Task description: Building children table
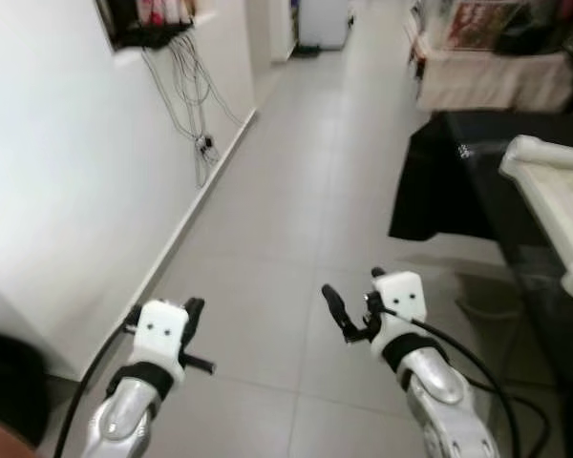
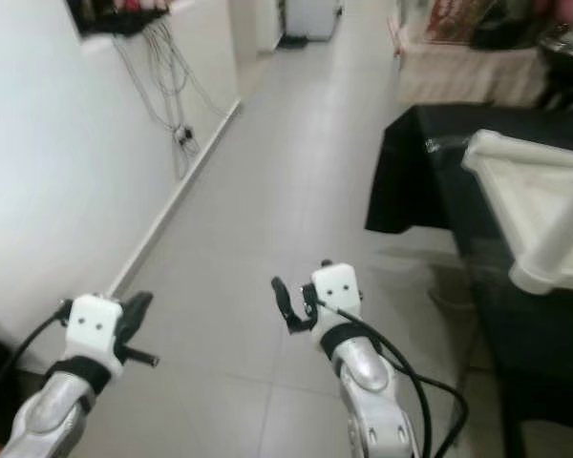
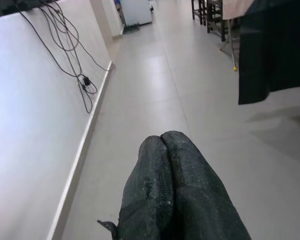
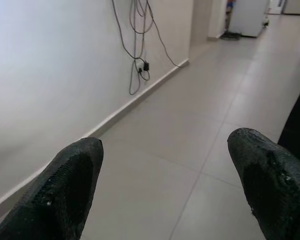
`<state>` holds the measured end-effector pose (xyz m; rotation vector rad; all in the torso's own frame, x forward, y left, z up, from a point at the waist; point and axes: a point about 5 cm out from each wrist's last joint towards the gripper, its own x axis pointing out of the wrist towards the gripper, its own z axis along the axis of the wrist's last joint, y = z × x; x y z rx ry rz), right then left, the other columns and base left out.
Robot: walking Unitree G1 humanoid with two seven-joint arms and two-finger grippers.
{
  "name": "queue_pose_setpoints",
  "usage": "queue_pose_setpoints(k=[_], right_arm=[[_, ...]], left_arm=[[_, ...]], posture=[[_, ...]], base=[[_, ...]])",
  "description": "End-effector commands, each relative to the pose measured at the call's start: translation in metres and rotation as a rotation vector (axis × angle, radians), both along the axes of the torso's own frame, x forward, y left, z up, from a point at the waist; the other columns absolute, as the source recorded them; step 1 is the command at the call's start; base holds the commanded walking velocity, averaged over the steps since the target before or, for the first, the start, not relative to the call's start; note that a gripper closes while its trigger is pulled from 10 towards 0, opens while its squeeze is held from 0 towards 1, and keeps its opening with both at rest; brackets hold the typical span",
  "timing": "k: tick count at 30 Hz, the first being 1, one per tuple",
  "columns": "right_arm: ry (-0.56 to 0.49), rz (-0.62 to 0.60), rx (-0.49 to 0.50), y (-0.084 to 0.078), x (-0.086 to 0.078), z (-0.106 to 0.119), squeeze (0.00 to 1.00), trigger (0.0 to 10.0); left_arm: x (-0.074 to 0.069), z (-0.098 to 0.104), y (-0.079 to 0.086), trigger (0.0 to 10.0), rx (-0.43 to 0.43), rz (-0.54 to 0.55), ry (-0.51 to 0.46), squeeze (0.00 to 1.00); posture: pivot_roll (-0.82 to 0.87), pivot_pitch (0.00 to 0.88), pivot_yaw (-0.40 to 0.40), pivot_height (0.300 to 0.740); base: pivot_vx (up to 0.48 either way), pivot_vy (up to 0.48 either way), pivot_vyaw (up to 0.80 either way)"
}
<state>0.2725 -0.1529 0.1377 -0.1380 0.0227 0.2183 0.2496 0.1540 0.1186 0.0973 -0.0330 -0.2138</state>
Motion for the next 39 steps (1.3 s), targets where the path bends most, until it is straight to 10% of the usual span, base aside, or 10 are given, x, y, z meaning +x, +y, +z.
queue_pose_setpoints(k=[1,39], right_arm=[[0.019,-0.032,-0.01,-0.006,0.002,-0.005,0.0,10.0],[0.029,-0.025,0.039,-0.002,0.018,-0.01,0.0,10.0]], left_arm=[[0.004,-0.003,-0.003,10.0,-0.035,-0.006,0.005,0.0],[0.011,-0.002,-0.002,10.0,-0.091,-0.056,0.0,0.0]], posture=[[-0.05,0.056,0.045,0.74],[-0.05,0.088,0.061,0.74]], base=[[0.27,0.0,0.0],[0.318,0.0,0.0]])
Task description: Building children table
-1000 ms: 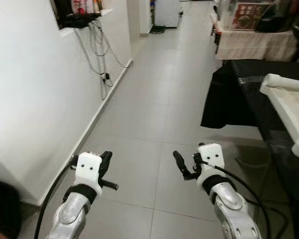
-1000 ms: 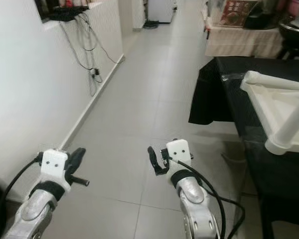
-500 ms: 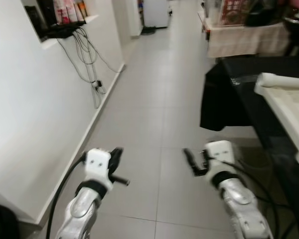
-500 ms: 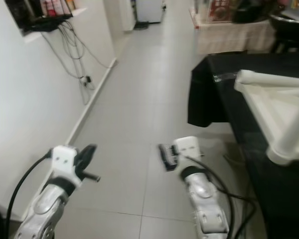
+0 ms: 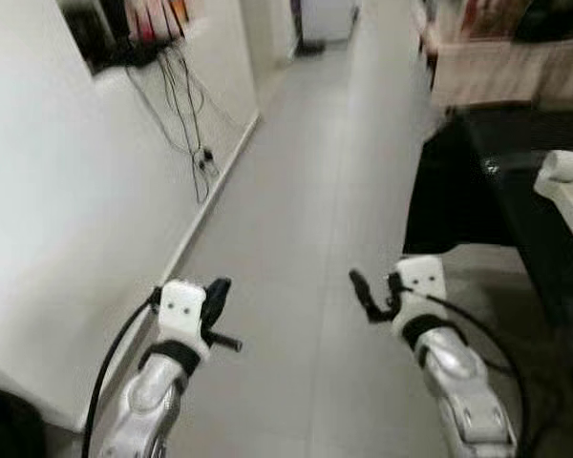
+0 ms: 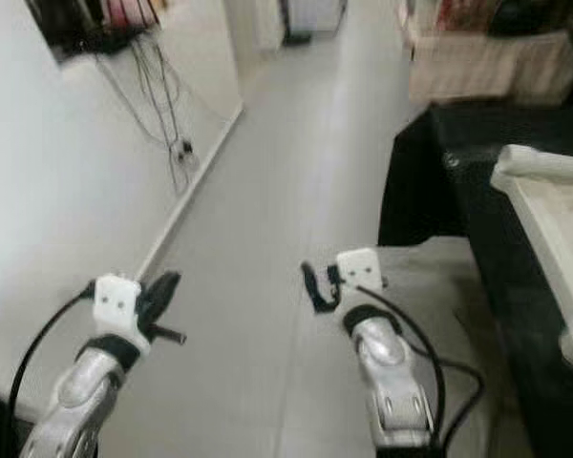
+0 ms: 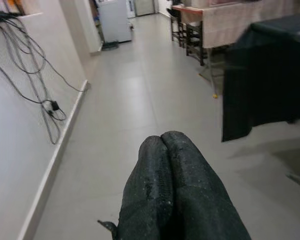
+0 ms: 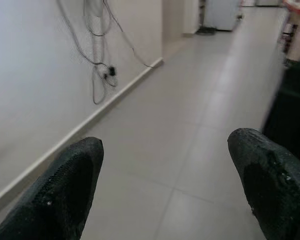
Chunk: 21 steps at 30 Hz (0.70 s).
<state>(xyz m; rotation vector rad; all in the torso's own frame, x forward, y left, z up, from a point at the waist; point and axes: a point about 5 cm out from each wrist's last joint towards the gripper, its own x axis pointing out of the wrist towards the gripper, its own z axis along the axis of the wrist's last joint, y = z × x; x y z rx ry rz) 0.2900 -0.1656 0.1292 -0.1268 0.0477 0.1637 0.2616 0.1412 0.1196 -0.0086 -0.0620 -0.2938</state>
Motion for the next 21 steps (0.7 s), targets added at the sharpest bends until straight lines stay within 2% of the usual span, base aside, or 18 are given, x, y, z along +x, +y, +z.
queue_pose_setpoints(k=[1,21], right_arm=[[0.005,0.03,0.033,0.0102,0.0003,-0.0014,0.0,10.0],[0.007,0.034,0.042,0.01,0.0016,-0.0008,0.0,10.0]], left_arm=[[-0.0009,-0.0026,0.0105,10.0,0.016,0.026,0.014,0.0],[0.0,-0.0007,0.0101,10.0,0.009,0.021,0.011,0.0]], posture=[[-0.05,0.088,0.061,0.74],[-0.05,0.095,0.061,0.74]], base=[[0.322,0.0,0.0],[0.32,0.0,0.0]])
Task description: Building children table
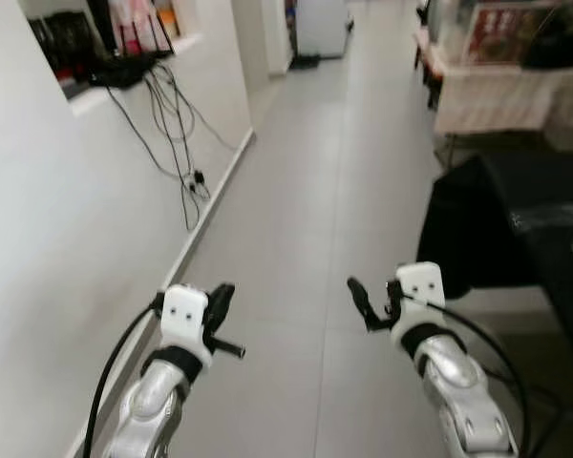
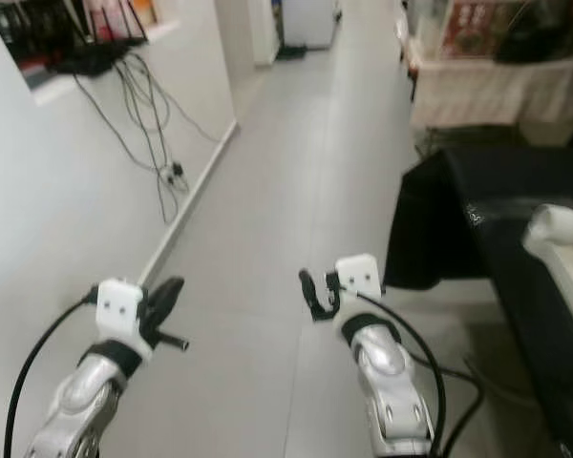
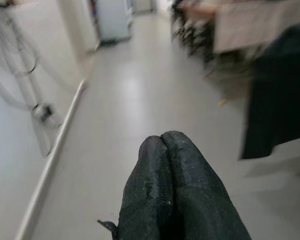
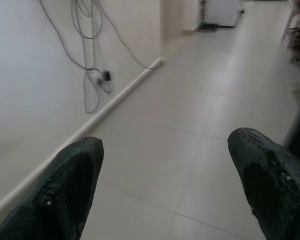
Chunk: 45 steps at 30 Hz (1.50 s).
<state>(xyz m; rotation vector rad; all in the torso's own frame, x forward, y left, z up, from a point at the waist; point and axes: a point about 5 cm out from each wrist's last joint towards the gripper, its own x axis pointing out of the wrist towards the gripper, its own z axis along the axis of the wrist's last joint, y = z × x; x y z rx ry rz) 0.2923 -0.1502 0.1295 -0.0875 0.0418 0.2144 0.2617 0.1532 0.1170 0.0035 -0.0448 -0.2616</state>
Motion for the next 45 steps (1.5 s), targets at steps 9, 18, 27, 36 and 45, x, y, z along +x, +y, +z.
queue_pose_setpoints(k=[9,18,27,36,45], right_arm=[[0.008,-0.014,0.003,-0.0051,-0.0002,-0.0013,0.0,10.0],[0.008,-0.014,0.003,-0.0048,0.0005,-0.001,0.0,10.0],[0.008,-0.012,0.004,-0.005,0.0006,-0.001,0.0,10.0],[0.009,-0.012,0.006,-0.0045,0.0005,-0.0017,0.0,10.0],[0.011,-0.009,0.006,-0.0044,-0.0006,-0.0026,0.0,10.0]], left_arm=[[0.0001,0.002,-0.0018,10.0,-0.004,-0.012,-0.004,0.0],[0.0006,0.0022,-0.0014,10.0,-0.003,-0.012,-0.004,0.0],[0.0006,0.0021,-0.0013,10.0,-0.004,-0.011,-0.004,0.0],[0.0005,0.0013,-0.0008,10.0,-0.004,-0.013,-0.001,0.0],[-0.0006,0.0002,-0.001,10.0,-0.004,-0.015,0.002,0.0]], posture=[[-0.05,0.097,0.062,0.74],[-0.05,0.097,0.063,0.74],[-0.05,0.096,0.063,0.74],[-0.06,0.091,0.064,0.74],[-0.06,0.085,0.066,0.74]], base=[[0.302,0.0,0.0],[0.3,0.0,0.0],[0.298,0.0,0.0],[0.296,0.0,0.0],[0.299,0.0,0.0]])
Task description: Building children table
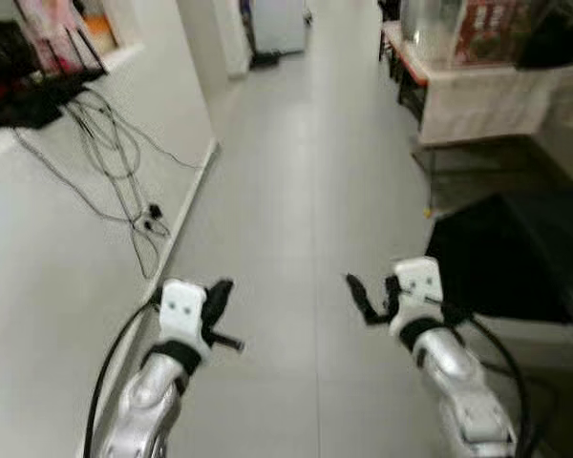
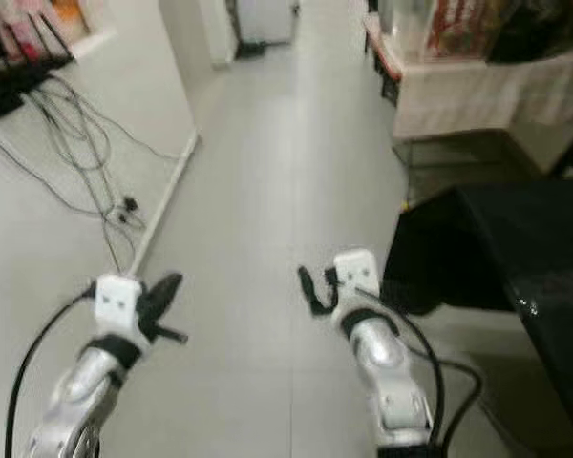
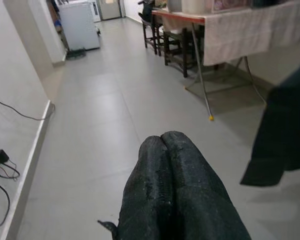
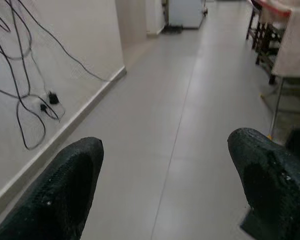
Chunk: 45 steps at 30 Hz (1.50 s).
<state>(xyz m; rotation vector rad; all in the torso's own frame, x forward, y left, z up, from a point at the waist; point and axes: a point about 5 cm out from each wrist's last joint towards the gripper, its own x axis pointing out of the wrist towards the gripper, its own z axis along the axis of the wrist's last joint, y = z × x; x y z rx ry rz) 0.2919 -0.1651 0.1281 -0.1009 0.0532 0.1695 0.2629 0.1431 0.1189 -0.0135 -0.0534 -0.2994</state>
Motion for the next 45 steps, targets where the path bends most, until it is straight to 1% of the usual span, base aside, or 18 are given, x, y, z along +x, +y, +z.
queue_pose_setpoints(k=[1,9,39,45], right_arm=[[0.002,0.035,0.022,0.0105,-0.0001,-0.0011,0.0,10.0],[0.013,0.035,0.024,0.0117,0.0003,-0.0032,0.0,10.0],[0.024,0.046,0.05,0.0129,0.0021,-0.0024,0.0,10.0],[0.023,0.048,0.054,0.0134,0.0022,-0.0022,0.0,10.0]], left_arm=[[-0.0018,-0.0017,0.0091,10.0,0.013,0.023,0.008,0.0],[-0.0017,-0.0029,0.0097,10.0,0.019,0.02,0.011,0.0],[-0.0007,-0.0011,0.0108,10.0,0.012,0.025,0.007,0.0],[-0.0003,-0.001,0.0113,10.0,0.015,0.023,0.008,0.0]], posture=[[-0.06,0.085,0.066,0.74],[-0.04,0.079,0.065,0.74],[-0.04,0.094,0.068,0.74],[-0.04,0.094,0.069,0.74]], base=[[0.3,0.0,0.0],[0.298,0.0,-0.07],[0.295,0.0,-0.8],[0.0,0.0,-0.8]])
